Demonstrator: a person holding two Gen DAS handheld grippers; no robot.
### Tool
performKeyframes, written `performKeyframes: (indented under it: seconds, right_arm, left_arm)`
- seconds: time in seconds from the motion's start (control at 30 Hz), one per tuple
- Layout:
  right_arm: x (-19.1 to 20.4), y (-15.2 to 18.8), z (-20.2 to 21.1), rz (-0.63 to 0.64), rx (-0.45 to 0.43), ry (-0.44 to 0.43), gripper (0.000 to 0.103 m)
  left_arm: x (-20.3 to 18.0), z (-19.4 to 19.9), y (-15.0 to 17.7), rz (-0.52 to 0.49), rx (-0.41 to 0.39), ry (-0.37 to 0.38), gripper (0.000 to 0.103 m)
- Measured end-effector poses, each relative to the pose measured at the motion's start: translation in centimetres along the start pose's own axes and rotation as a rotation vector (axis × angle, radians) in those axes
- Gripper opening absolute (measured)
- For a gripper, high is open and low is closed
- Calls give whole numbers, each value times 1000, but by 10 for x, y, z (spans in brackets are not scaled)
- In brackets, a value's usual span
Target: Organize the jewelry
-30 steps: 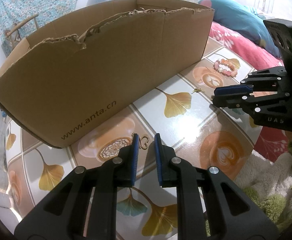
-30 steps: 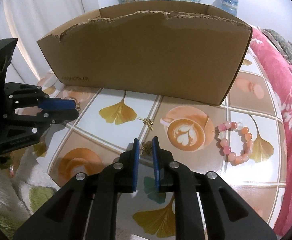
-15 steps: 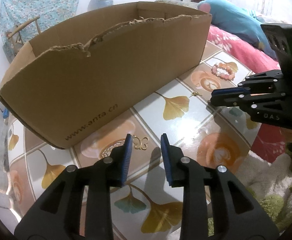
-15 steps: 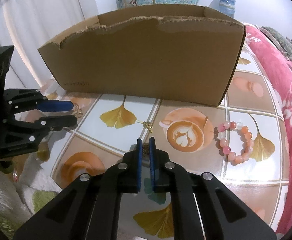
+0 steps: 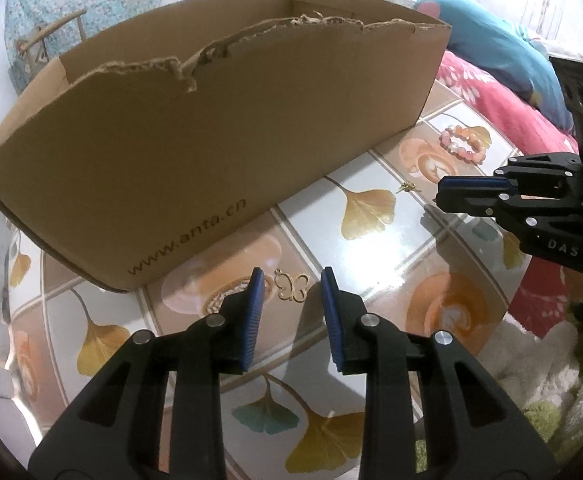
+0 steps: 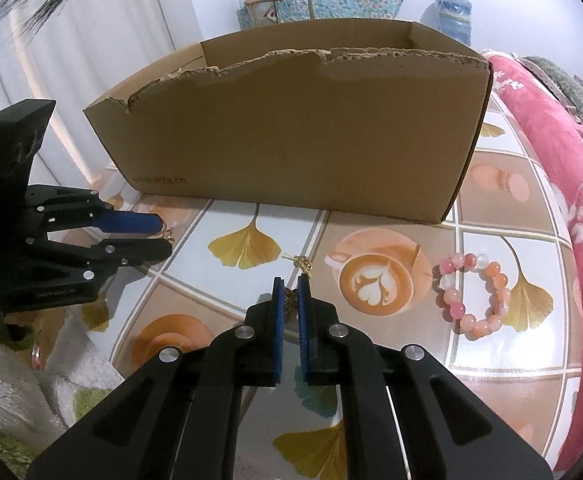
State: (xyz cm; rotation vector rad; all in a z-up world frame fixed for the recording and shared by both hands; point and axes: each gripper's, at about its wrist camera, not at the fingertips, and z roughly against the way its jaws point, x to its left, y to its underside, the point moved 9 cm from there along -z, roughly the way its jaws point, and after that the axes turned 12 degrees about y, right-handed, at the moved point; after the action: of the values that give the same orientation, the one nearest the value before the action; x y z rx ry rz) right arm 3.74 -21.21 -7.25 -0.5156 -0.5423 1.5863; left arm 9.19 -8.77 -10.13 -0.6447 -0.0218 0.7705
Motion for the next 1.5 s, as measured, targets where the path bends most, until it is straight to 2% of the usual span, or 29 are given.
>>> performKeyframes:
  seconds: [0.23, 0.47, 1.2, 1.23, 1.27, 1.5]
  right_arm:
    - [0, -2, 1, -6, -11, -6, 7]
    - [0, -2, 2, -5, -12, -11, 7]
    - [-1, -6, 3, -10, -19, -7, 7]
    - [-1, -6, 3, -10, -19, -8, 7]
    - [-1, -6, 2, -9, -19, -7, 7]
    - [-2, -6, 4, -10, -23, -8, 7]
  left_arm:
    - [0, -3, 1, -19, 21, -17, 27]
    - [-4, -6, 0, -26, 31, -19, 16]
    - [-6, -6, 0, -54, 25, -26, 15]
    - [-6, -5, 0, -59, 21, -27, 14]
    - [-7, -4, -1, -61, 18, -26, 8]
    - [-5, -2, 1, -54, 26, -22, 8]
